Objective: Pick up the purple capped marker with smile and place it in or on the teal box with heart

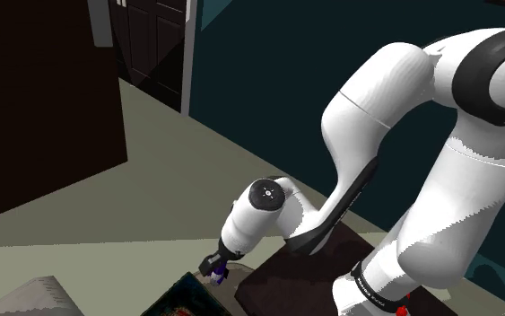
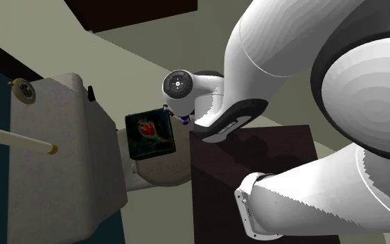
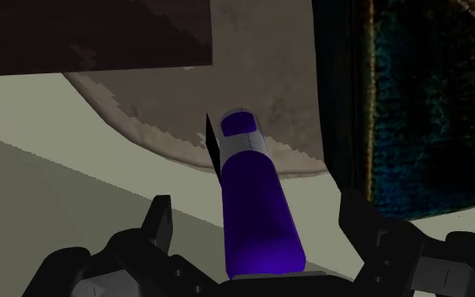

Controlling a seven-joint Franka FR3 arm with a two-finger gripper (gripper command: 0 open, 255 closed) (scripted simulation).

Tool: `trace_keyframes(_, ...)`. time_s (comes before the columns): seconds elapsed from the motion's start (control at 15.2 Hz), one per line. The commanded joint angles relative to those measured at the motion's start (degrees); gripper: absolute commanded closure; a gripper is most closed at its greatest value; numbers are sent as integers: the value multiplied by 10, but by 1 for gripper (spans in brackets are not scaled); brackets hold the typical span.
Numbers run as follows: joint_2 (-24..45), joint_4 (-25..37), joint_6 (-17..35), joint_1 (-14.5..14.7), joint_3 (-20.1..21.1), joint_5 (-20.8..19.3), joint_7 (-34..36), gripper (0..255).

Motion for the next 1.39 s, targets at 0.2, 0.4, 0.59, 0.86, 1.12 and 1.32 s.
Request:
trace_keyframes(0.2, 6, 4, 1, 5, -8, -16, 12, 0)
trace_keyframes(0.4, 6, 4, 1, 5, -8, -16, 12, 255)
trace_keyframes(0.59, 6, 4, 1, 5, -8, -16, 12, 255)
trace_keyframes(0.86, 6, 4, 1, 5, -8, -16, 12, 255)
trace_keyframes(1.12, -18, -9, -2, -15, 22, 43, -36, 255)
trace_keyframes(1.32, -58, -28, -7, -48, 72, 147, -117, 255)
